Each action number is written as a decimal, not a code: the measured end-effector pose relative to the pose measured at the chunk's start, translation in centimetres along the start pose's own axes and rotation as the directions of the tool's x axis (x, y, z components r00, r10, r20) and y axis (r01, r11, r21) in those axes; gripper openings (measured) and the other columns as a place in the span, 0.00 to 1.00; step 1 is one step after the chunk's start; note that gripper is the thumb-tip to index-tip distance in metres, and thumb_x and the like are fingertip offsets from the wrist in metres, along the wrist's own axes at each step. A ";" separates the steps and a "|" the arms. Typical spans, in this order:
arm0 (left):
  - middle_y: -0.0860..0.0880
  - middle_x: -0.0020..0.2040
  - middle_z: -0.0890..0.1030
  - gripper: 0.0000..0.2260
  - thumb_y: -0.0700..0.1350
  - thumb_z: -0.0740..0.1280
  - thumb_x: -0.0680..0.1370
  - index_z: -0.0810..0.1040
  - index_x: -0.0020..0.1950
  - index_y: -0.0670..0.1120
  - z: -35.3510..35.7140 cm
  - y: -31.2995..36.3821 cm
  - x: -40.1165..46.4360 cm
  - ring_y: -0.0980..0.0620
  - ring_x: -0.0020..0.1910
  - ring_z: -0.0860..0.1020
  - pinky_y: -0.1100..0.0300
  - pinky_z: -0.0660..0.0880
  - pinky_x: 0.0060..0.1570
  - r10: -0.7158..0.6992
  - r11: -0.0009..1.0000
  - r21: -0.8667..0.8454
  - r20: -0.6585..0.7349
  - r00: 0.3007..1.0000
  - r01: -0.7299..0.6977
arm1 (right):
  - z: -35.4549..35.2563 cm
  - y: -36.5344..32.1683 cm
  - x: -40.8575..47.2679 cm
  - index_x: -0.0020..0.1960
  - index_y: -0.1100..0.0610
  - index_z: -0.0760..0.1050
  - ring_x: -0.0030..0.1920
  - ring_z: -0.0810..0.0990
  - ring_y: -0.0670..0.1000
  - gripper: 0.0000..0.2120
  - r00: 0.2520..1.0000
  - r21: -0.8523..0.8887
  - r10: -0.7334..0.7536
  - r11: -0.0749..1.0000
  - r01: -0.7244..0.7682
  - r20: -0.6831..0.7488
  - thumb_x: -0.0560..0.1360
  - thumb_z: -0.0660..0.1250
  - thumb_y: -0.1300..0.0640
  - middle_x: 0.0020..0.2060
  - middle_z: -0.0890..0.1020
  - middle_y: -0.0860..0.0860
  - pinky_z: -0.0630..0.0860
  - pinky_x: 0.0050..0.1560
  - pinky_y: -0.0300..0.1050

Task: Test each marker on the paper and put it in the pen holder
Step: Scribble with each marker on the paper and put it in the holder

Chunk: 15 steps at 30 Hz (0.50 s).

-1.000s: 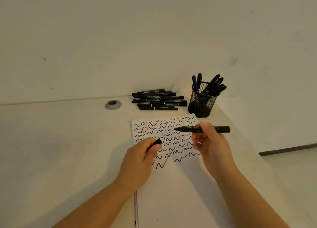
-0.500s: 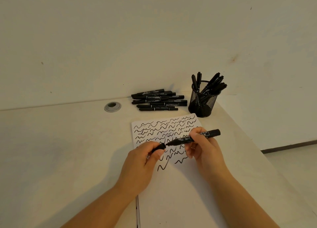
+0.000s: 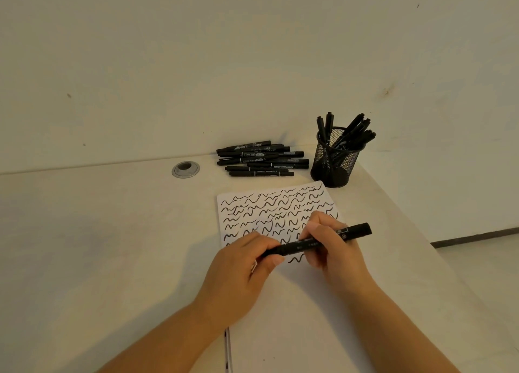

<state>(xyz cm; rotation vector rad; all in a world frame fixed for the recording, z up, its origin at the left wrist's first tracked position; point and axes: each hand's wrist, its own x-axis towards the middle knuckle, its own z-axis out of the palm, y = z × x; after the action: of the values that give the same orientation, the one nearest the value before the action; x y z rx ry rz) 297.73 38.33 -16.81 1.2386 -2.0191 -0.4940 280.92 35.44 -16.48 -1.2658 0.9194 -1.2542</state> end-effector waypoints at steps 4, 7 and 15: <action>0.63 0.36 0.68 0.18 0.57 0.53 0.76 0.78 0.48 0.48 -0.1 0.4 0.1 0.61 0.34 0.69 0.72 0.65 0.36 0.030 0.999 0.038 -0.020 0.999 -0.029 | 0.4 0.3 0.0 0.26 0.54 0.72 0.20 0.64 0.48 0.13 0.999 0.015 -0.002 1.000 0.003 -0.037 0.68 0.59 0.56 0.17 0.69 0.51 0.62 0.22 0.35; 0.61 0.36 0.69 0.16 0.55 0.54 0.77 0.78 0.46 0.47 -0.1 0.8 0.0 0.59 0.34 0.67 0.71 0.64 0.33 0.059 0.996 0.070 -0.027 0.998 -0.057 | 0.7 0.5 -0.1 0.25 0.54 0.70 0.19 0.63 0.49 0.13 0.999 0.029 -0.011 0.999 0.012 -0.052 0.68 0.58 0.55 0.17 0.68 0.51 0.61 0.23 0.36; 0.59 0.26 0.65 0.15 0.56 0.52 0.77 0.73 0.40 0.49 -0.2 0.8 -0.8 0.59 0.26 0.65 0.70 0.60 0.27 0.051 0.998 0.041 0.072 0.996 -0.054 | 1.4 0.5 -1.0 0.23 0.56 0.65 0.21 0.61 0.49 0.12 0.997 0.082 -0.048 0.995 0.053 -0.057 0.62 0.60 0.52 0.19 0.67 0.50 0.57 0.24 0.37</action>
<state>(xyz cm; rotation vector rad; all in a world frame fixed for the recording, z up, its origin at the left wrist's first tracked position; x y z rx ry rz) 297.69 39.45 -16.48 1.2058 -2.1263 -0.4786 282.25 36.61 -16.93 -1.2001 0.8701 -1.3593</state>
